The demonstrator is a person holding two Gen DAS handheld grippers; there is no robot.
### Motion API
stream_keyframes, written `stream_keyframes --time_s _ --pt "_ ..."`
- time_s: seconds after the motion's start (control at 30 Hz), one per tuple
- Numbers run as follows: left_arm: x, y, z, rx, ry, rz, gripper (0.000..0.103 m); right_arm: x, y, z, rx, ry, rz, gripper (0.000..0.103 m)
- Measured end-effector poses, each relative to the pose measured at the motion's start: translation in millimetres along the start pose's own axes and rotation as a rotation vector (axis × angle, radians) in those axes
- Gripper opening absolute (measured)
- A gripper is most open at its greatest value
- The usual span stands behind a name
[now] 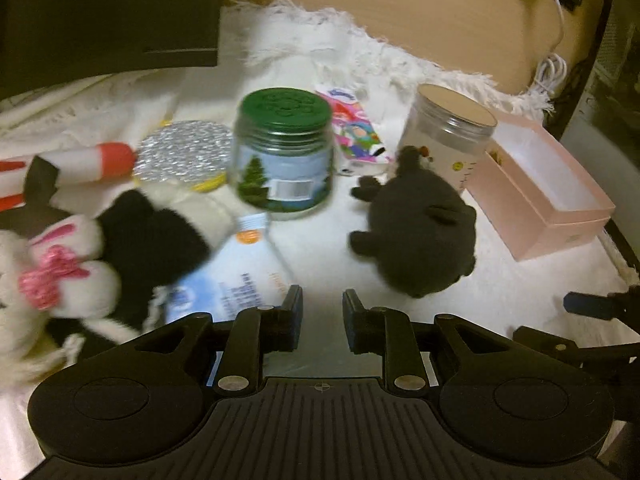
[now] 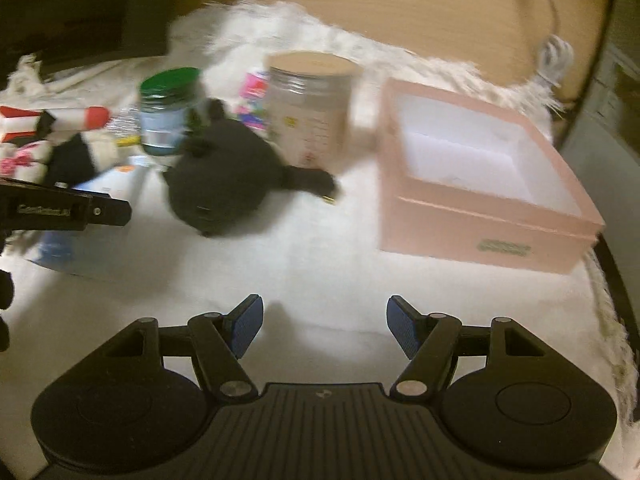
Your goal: Organize soft objects
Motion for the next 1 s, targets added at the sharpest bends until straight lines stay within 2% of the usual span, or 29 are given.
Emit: stream_keyframes --time_s 0.03,0.1,0.2,0.27,0.33,0.37,0.43,0.47,0.57,0.7,0.77,0.87,1.0 --pt "1.2 1.9 2.9 -0.011 -0.011 -0.014 0.024 -0.7 6.8 2.9 -0.005 -0.009 0.013 0.069" --pt "0.7 1.7 13.1 -0.076 -0.09 -0.082 0.026 -3.4 19.2 7.3 -0.005 -0.004 0.028 0.07" --pt "-0.4 6.3 9.2 -0.062 -0.072 -0.079 0.026 -8.2 32.5 15.7 -0.007 0.005 0.052 0.078" --pt "-1.4 3.3 1.9 -0.072 -0.05 -0.12 0.027 -11.1 39.8 19.1 0.001 0.024 0.068 0.081" --pt "-1.7 3.9 -10.7 0.014 -0.009 -0.097 0.025 -14.5 43.8 21.7 0.005 0.04 0.076 0.085" --pt "-1.8 1.7 -17.0 0.085 0.0 -0.08 0.026 -17.2 46.0 22.7 0.01 0.051 0.086 0.087" --pt "-1.9 -5.9 -21.6 0.183 -0.025 -0.08 0.026 -21.6 48.4 23.6 0.019 0.072 0.108 0.09" --pt "-2.4 -11.2 -22.3 0.208 -0.041 -0.096 0.025 -22.7 48.1 24.2 0.018 0.082 0.111 0.091" --pt "0.9 -16.5 -22.5 0.2 -0.057 -0.118 0.026 -23.8 48.9 24.4 0.019 0.092 0.114 0.092" --pt "10.1 -14.1 -13.5 0.126 -0.066 -0.123 0.04 -24.2 49.0 24.8 0.024 0.096 0.117 0.093" --pt "12.0 -7.5 -7.5 0.093 -0.06 -0.107 0.041 -24.8 49.3 24.9 0.026 0.098 0.118 0.093" --pt "9.0 1.6 -4.5 0.093 -0.044 -0.085 0.042 -25.3 50.1 24.8 0.034 0.101 0.119 0.095" --pt "0.5 1.8 -7.0 0.062 -0.006 -0.078 0.043 -24.8 48.5 26.3 0.053 0.091 0.107 0.103"
Point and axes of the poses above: each gripper's, at about its wrist camera, not at the fingertips, and z roughly the way its jaws point, y to its right, x to its top, the point moved 1 cm from there along z, roughly the way its jaws point, and after that the axes turned 5 degrees about -x, right-handed, at the moved point
